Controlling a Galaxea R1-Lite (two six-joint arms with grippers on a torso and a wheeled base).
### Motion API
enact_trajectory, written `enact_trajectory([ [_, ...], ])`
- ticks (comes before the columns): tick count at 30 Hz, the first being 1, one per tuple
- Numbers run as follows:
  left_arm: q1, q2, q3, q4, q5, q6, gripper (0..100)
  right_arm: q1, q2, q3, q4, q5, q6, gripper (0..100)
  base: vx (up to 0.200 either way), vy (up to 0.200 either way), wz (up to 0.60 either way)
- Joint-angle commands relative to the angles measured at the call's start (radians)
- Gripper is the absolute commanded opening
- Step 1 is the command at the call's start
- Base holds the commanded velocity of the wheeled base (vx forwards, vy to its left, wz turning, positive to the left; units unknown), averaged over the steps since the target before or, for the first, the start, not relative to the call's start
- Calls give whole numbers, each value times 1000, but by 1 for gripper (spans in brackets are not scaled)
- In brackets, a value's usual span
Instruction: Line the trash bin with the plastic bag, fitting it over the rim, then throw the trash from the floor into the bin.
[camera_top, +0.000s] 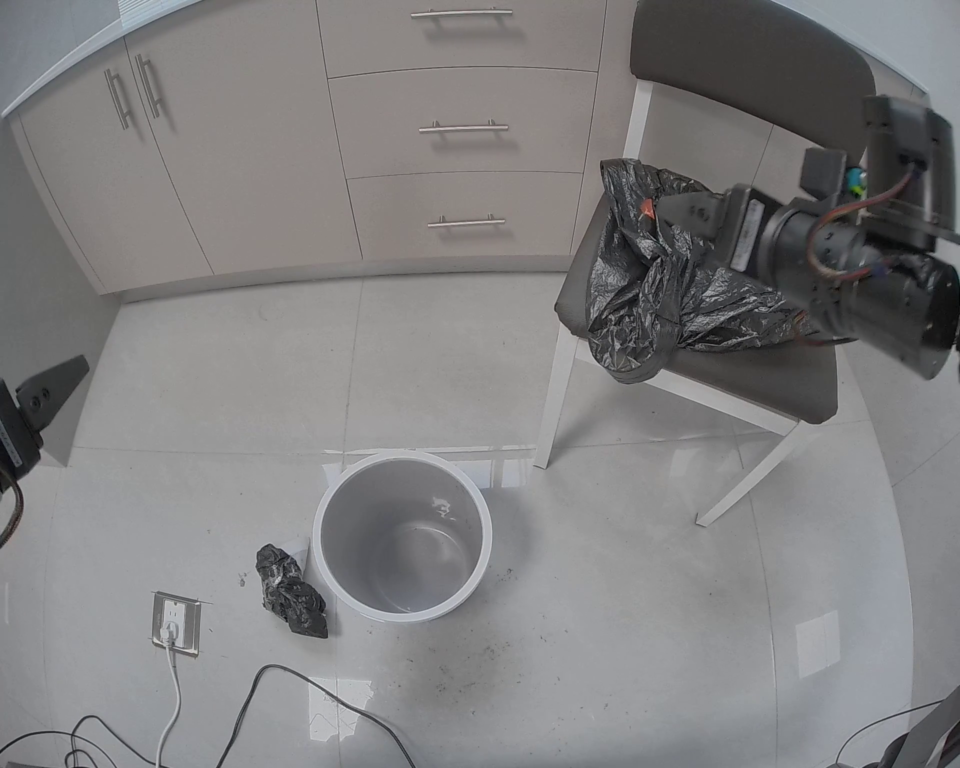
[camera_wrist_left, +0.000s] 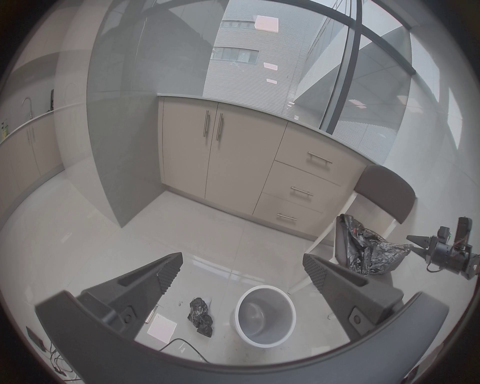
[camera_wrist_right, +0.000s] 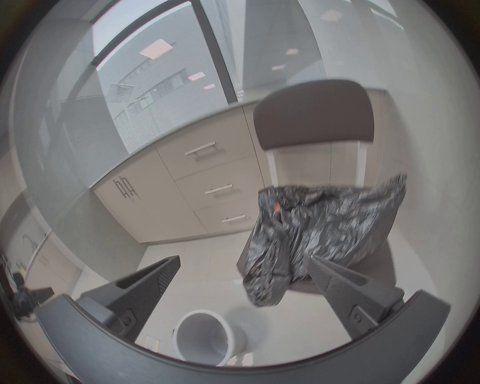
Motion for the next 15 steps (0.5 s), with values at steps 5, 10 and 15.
enact_trajectory([
  [5, -61, 46, 56, -37, 13, -12, 100, 62, 121, 40, 6, -69, 166, 100, 0, 0, 0],
  [10, -95, 54, 57, -45, 12, -9, 100, 6, 169, 14, 6, -72, 290, 100, 0, 0, 0],
  [15, -100, 80, 62, -63, 12, -5, 100, -9, 213, 17, 6, -72, 351, 100, 0, 0, 0],
])
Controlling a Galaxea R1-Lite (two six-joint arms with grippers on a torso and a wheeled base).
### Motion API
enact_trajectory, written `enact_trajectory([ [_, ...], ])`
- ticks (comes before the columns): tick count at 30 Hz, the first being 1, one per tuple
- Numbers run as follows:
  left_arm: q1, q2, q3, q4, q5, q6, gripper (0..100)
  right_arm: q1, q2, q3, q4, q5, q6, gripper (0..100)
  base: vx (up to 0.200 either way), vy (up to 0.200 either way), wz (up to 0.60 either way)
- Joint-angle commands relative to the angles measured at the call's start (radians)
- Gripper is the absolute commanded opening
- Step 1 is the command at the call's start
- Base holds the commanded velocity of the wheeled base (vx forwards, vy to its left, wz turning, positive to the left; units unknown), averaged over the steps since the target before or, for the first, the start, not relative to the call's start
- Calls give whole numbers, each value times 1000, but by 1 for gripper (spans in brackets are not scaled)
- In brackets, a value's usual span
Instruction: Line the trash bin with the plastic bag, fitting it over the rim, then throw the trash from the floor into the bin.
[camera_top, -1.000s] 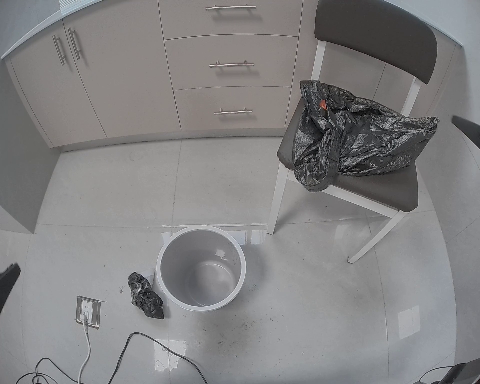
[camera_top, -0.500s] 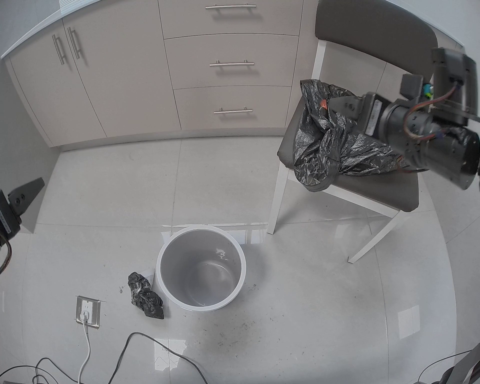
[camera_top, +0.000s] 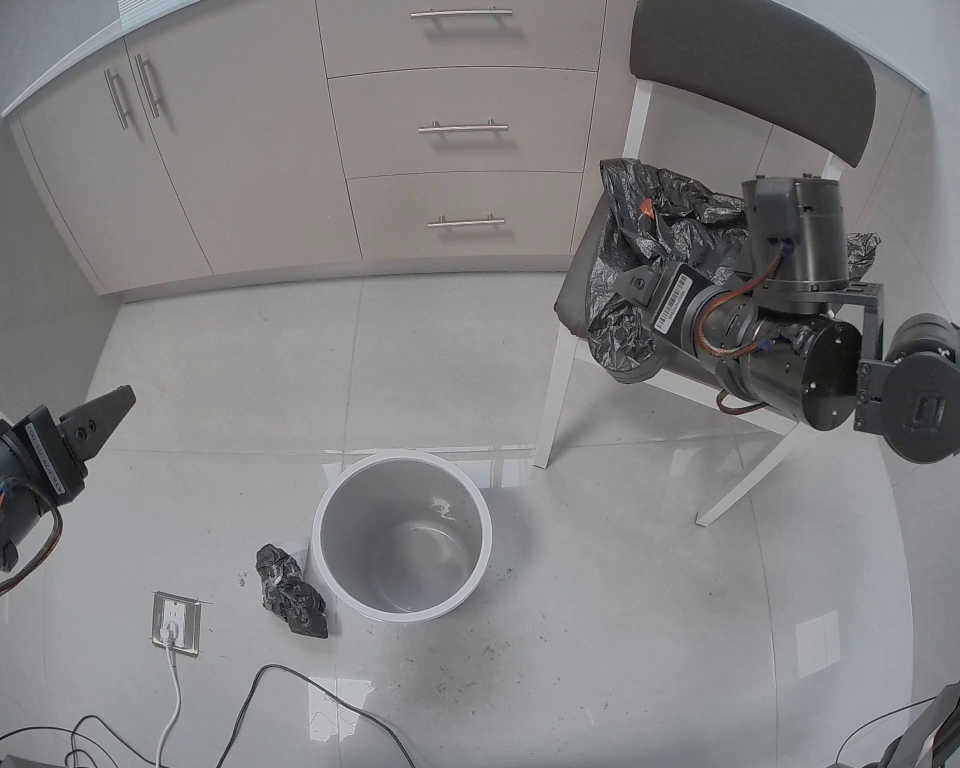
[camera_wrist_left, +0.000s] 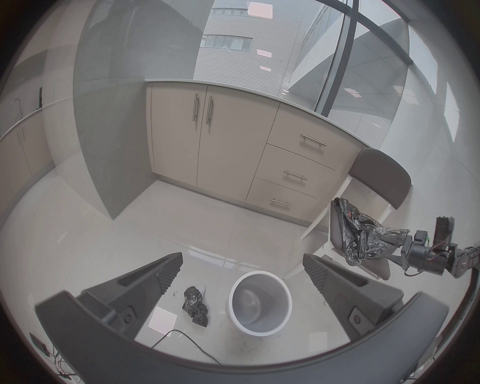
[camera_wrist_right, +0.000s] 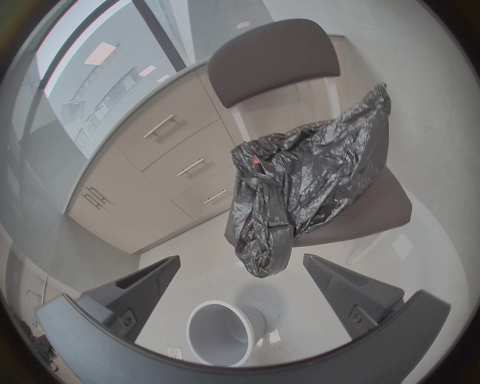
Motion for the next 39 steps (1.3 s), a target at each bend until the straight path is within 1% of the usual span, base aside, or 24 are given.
enact_trajectory([
  [1, -11, 21, 4, -8, 0, 4, 100, -15, 48, -2, 1, 0, 15, 100, 0, 0, 0],
  [6, -9, 50, 12, -48, 0, 7, 100, -15, 123, -5, -1, -2, 73, 100, 0, 0, 0],
  [11, -11, 51, 21, -53, -1, 7, 100, -18, 163, -33, -6, -29, 98, 100, 0, 0, 0],
  [13, -12, 48, 25, -53, -1, 7, 100, -21, 171, -62, -3, -34, 124, 100, 0, 0, 0],
  [16, -12, 47, 25, -53, -1, 7, 100, -21, 172, -70, -3, -35, 127, 100, 0, 0, 0],
  [19, -12, 47, 27, -53, -1, 7, 100, -25, 174, -84, -6, -51, 130, 100, 0, 0, 0],
  [22, -20, 38, 33, -54, -1, 7, 100, -26, 175, -87, -4, -55, 155, 100, 0, 0, 0],
  [25, -29, 36, 33, -54, -1, 7, 100, -26, 177, -84, -4, -55, 158, 100, 0, 0, 0],
  [26, -43, 35, 35, -53, -1, 7, 100, -35, 192, -82, -4, -57, 170, 100, 0, 0, 0],
  [29, -43, 35, 35, -53, -1, 7, 100, -46, 206, -84, -4, -57, 191, 100, 0, 0, 0],
  [39, -43, 35, 42, -54, -1, 7, 100, -86, 249, -102, -10, -65, 219, 100, 0, 0, 0],
])
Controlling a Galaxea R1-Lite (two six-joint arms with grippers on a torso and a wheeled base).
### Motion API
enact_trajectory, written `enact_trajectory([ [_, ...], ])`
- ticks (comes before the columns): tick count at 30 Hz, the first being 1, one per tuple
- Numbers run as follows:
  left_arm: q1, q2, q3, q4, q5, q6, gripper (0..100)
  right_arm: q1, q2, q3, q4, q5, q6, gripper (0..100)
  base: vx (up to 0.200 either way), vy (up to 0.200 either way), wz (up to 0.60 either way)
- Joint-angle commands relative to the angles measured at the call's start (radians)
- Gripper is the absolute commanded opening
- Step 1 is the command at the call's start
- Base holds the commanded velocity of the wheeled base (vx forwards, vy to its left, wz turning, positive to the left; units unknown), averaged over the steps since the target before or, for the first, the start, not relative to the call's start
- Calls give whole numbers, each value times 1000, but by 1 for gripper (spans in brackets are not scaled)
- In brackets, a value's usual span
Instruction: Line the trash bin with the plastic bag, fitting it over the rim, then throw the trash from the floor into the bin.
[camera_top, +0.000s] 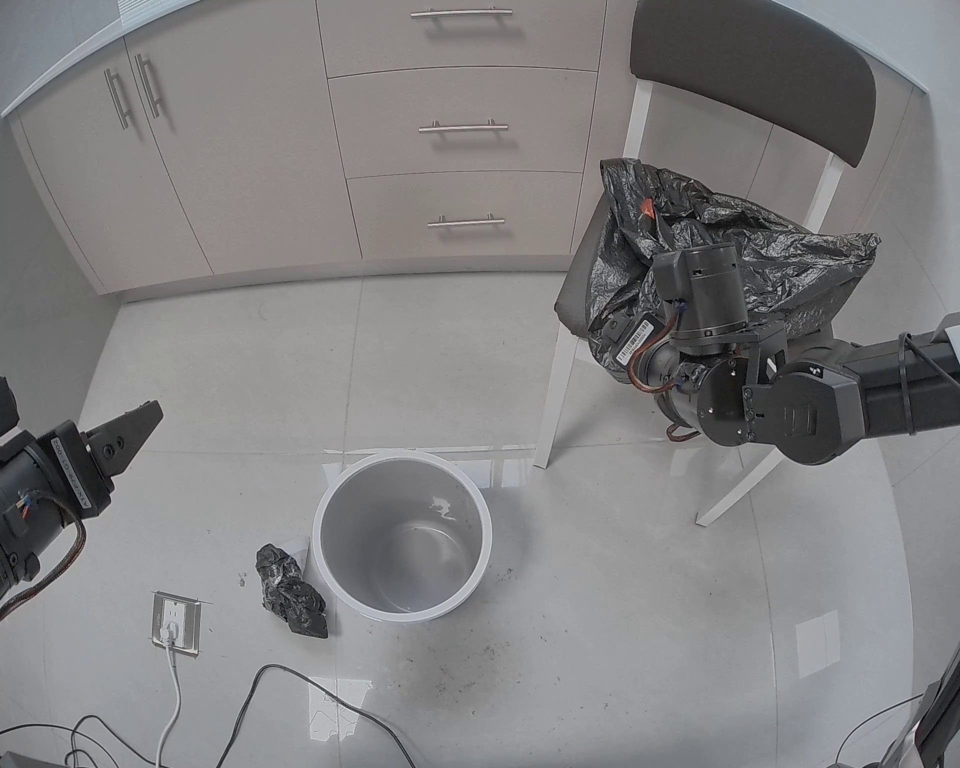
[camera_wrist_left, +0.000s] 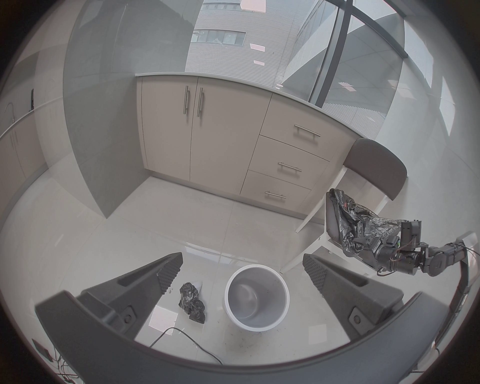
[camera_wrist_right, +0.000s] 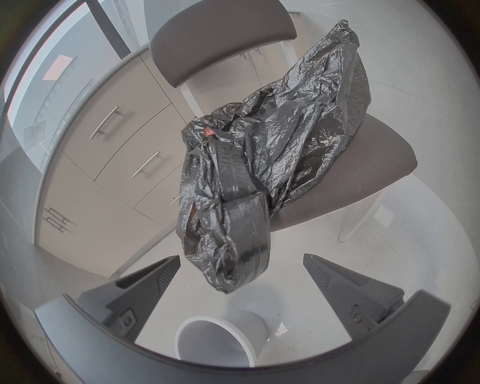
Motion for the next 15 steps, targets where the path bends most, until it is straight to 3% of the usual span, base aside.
enact_trajectory([
  [1, -2, -4, 8, -1, 0, -1, 100, -18, 24, -18, -6, -8, 0, 100, 0, 0, 0],
  [5, -3, -4, 9, -2, 0, -1, 100, -35, 66, -74, -6, -38, 0, 100, 0, 0, 0],
  [15, -3, -4, 9, -2, 0, -1, 100, -33, 76, -106, 1, -38, -4, 100, 0, 0, 0],
])
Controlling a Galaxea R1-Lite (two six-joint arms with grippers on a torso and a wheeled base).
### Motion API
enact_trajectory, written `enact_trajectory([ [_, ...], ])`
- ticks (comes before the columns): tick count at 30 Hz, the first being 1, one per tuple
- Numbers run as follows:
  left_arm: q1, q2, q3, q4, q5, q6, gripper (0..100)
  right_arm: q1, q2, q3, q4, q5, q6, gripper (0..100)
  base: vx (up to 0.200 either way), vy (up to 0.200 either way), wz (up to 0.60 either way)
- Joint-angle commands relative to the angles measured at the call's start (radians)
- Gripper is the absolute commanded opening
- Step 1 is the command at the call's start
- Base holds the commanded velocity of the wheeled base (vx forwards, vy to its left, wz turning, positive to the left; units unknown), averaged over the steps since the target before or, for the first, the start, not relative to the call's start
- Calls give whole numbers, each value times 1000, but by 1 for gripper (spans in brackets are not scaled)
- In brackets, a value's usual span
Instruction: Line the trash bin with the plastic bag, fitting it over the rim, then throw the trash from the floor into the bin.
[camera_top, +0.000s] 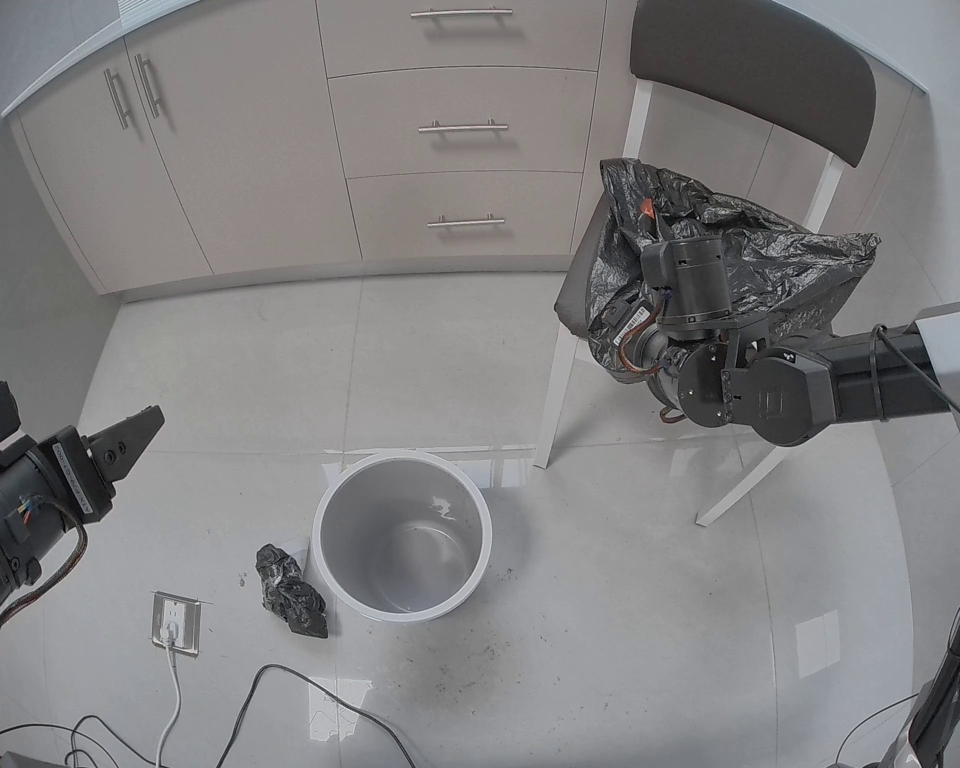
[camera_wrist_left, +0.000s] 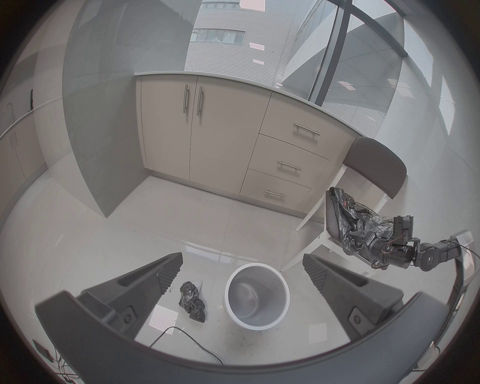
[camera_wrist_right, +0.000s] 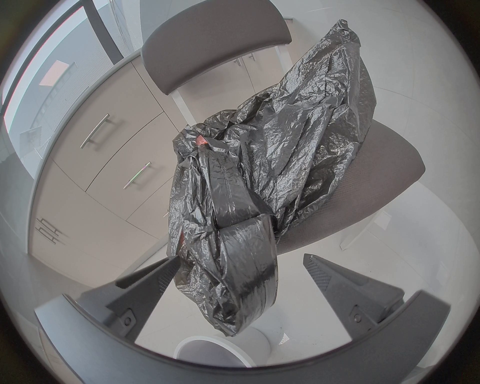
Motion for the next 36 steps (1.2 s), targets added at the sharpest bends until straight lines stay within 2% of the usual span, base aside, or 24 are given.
enact_trajectory([
  [1, 0, -2, 0, -1, 1, 1, 100, -4, 2, -2, 2, 0, 0, 100, 0, 0, 0],
  [4, 0, -2, 0, -1, 1, -1, 100, -4, 0, 6, 2, 0, 2, 100, 0, 0, 0],
  [5, 0, -2, 0, -4, 1, -1, 100, -4, 0, 7, 2, 0, 2, 0, 0, 0, 0],
  [19, -1, -2, 10, -34, 1, -1, 100, -4, -44, 35, 8, 0, -3, 0, 0, 0, 0],
  [26, -32, -19, 10, -34, 2, -2, 100, -16, -75, 36, 14, 2, -32, 0, 0, 0, 0],
  [27, -46, -23, 10, -34, 2, -2, 100, -30, -93, 33, 65, 25, -61, 0, 0, 0, 0],
  [30, -47, -25, 10, -34, 2, -2, 100, -33, -124, 35, 91, 131, -60, 0, 0, 0, 0],
  [31, -47, -25, 10, -34, 2, -2, 100, -33, -124, 35, 91, 131, -60, 0, 0, 0, 0],
  [32, -46, -25, 12, -34, 2, -2, 100, -40, -159, 44, 83, 267, -51, 0, 0, 0, 0],
  [33, -46, -25, 12, -34, 2, -2, 100, -48, -170, 44, 82, 324, -47, 0, 0, 0, 0],
  [34, -46, -25, 12, -34, 2, -2, 100, -48, -170, 44, 82, 324, -47, 0, 0, 0, 0],
  [35, -46, -34, 13, -34, 2, -1, 100, -68, -190, 49, 70, 448, -47, 0, 0, 0, 0],
  [36, -47, -40, 13, -34, 1, -4, 100, -77, -196, 52, 57, 505, -47, 0, 0, 0, 0],
])
